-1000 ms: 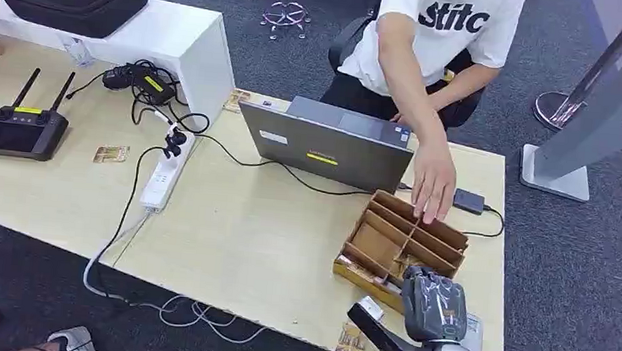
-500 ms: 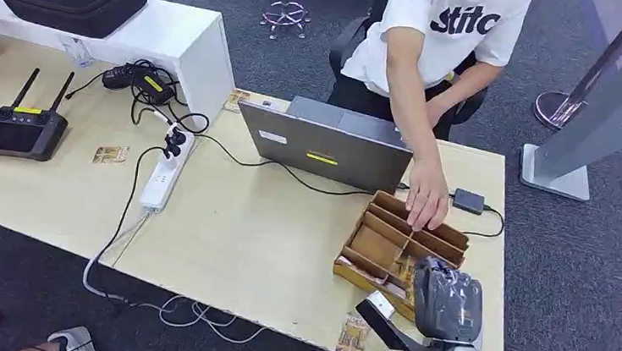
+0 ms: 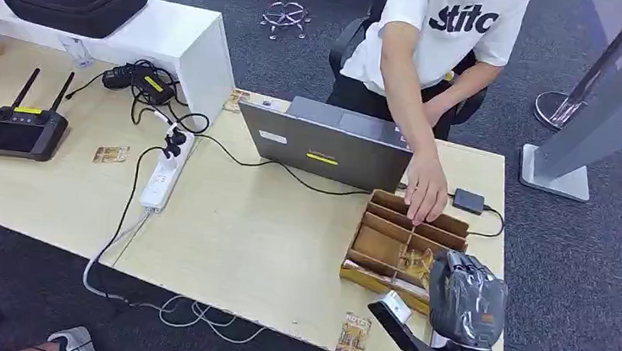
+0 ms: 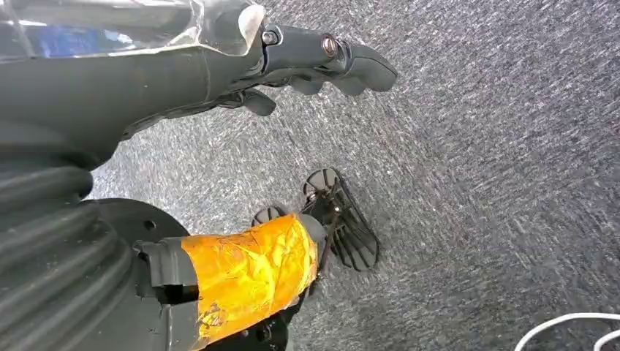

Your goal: Pass the card to the sensor for recognition and then transmit it.

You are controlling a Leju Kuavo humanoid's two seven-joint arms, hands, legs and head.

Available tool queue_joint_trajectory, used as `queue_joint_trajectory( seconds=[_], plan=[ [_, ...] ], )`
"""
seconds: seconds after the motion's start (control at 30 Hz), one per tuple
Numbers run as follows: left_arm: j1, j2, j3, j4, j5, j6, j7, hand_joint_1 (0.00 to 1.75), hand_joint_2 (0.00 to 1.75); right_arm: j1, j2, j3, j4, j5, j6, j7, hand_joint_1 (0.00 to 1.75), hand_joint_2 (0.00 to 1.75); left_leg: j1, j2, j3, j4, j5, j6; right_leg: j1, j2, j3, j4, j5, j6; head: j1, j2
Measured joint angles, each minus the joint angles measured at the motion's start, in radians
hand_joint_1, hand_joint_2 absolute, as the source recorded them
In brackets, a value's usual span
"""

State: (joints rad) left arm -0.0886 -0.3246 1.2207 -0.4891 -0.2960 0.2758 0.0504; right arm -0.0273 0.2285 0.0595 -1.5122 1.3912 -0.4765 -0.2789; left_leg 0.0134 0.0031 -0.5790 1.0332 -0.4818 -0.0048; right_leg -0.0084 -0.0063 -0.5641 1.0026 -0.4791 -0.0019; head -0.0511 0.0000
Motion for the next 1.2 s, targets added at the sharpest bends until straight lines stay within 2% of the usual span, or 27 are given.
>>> queue_joint_trajectory(
  seconds=[0.1, 0.17, 0.27, 0.37, 0.5, 0.77, 1.2],
  plan=[
    [0.000, 0.000, 0.000, 0.000, -0.006, -0.003, 0.000, 0.00, 1.75, -0.004, 0.006, 0.001, -0.024, -0.014, 0.007, -0.023, 1.61, 1.75, 0.000, 0.000, 0.000, 0.000, 0.000, 0.000, 0.000, 0.000, 0.000, 0.000, 0.000, 0.000, 0.000, 0.000],
    [0.000, 0.003, 0.000, 0.001, -0.013, -0.004, 0.001, 0.00, 1.75, -0.014, 0.008, 0.018, -0.042, -0.025, 0.032, -0.027, 1.73, 1.75, 0.000, 0.000, 0.000, 0.000, 0.000, 0.000, 0.000, 0.000, 0.000, 0.000, 0.000, 0.000, 0.000, 0.000],
    [-0.001, 0.007, 0.000, 0.005, -0.029, -0.007, 0.002, 0.00, 1.75, -0.051, 0.009, 0.054, -0.052, -0.048, 0.074, -0.027, 1.75, 1.75, 0.000, 0.000, 0.000, 0.000, 0.000, 0.000, 0.000, 0.000, 0.000, 0.000, 0.000, 0.000, 0.000, 0.000],
    [-0.002, 0.017, 0.000, 0.016, -0.057, -0.017, 0.008, 0.00, 1.75, -0.134, 0.016, 0.105, -0.028, -0.091, 0.148, -0.023, 1.75, 1.75, 0.000, 0.001, 0.000, 0.000, 0.001, -0.001, 0.000, 0.001, 0.000, 0.001, 0.000, -0.001, 0.000, 0.000],
    [-0.006, 0.045, -0.005, 0.042, -0.087, -0.029, 0.014, 0.00, 1.75, -0.290, 0.035, 0.143, 0.070, -0.131, 0.221, 0.012, 1.75, 1.75, 0.001, 0.000, 0.000, 0.000, 0.003, -0.002, 0.001, 0.000, 0.000, 0.001, 0.002, -0.001, 0.000, 0.000],
    [-0.009, 0.077, -0.024, 0.073, -0.115, -0.040, 0.014, 0.00, 1.75, -0.484, 0.066, 0.163, 0.236, -0.129, 0.257, 0.061, 1.75, 1.75, 0.001, 0.000, 0.000, 0.000, 0.003, -0.002, 0.001, 0.000, 0.000, 0.001, 0.002, -0.001, 0.000, 0.000],
    [-0.010, 0.092, -0.029, 0.089, -0.125, -0.043, 0.013, 0.00, 1.75, -0.546, 0.082, 0.163, 0.331, -0.135, 0.264, 0.072, 1.75, 1.75, 0.001, 0.000, -0.001, 0.000, 0.003, -0.002, 0.001, 0.000, -0.001, 0.001, 0.002, -0.001, 0.000, 0.000]
  ],
)
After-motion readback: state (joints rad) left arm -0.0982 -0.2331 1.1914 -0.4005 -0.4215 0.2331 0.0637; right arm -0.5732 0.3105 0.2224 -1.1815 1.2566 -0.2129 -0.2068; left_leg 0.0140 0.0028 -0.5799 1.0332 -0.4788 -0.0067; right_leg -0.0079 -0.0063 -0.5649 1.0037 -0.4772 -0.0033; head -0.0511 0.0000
